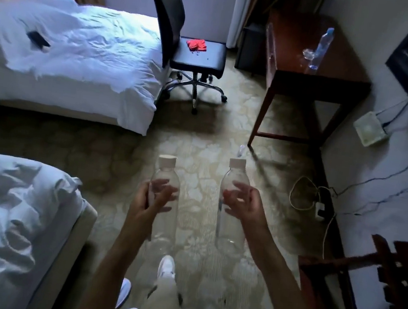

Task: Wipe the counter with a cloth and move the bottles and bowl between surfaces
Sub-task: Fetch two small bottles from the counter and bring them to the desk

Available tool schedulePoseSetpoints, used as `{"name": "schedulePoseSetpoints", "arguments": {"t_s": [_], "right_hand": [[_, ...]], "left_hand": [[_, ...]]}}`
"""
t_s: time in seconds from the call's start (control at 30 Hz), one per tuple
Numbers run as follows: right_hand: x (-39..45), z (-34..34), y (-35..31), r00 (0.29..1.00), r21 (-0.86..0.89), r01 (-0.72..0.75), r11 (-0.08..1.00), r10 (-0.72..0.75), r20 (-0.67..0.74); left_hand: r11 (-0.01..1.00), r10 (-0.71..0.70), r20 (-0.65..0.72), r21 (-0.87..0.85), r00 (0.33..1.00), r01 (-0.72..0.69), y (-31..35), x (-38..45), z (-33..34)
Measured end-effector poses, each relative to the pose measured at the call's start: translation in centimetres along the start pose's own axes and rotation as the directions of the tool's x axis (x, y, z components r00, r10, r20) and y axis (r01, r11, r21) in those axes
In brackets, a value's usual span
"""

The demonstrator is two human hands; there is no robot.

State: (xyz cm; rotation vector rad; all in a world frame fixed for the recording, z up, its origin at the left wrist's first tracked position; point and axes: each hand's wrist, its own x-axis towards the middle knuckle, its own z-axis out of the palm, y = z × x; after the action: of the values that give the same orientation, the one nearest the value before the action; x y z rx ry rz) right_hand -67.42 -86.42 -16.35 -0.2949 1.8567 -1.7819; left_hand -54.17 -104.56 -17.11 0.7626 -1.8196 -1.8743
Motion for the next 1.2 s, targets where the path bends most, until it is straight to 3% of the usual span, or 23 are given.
{"name": "schedulePoseSetpoints", "arguments": {"t_s": [0.17,0.43,0.63,0.8,1.0,1.2], "right_hand": [[14.1,2.0,-0.1,0.998,0.011,-0.048,0.999,0.048,-0.045],[36.9,1.0,-11.3,0.962,0.066,0.058,0.996,-0.038,-0.27],[50.8,-3.3,-12.2,0.888,0.198,0.039,0.979,0.057,-0.456],[65.7,-7.6,-12.0,0.87,0.236,0.0,0.972,0.116,-0.479],[81.5,-13.7,-18.8,0.838,0.184,0.067,0.981,0.045,-0.545],[92.8,-21.1,-20.2,0.65,0.087,0.084,0.993,0.011,-0.76]], "left_hand": [[0.999,-0.037,0.021,-0.014,0.999,0.038,-0.6,15.1,0.6],[0.998,-0.007,0.257,0.058,0.966,-0.008,7.8,43.9,4.9],[0.998,0.003,0.438,0.06,0.899,-0.033,8.8,60.2,13.6],[0.997,-0.05,0.481,0.082,0.875,0.012,7.5,73.1,21.7],[0.996,-0.037,0.574,0.092,0.818,-0.02,11.1,89.5,30.5],[0.985,-0.027,0.731,0.135,0.682,-0.106,11.1,104.9,40.9]]}}
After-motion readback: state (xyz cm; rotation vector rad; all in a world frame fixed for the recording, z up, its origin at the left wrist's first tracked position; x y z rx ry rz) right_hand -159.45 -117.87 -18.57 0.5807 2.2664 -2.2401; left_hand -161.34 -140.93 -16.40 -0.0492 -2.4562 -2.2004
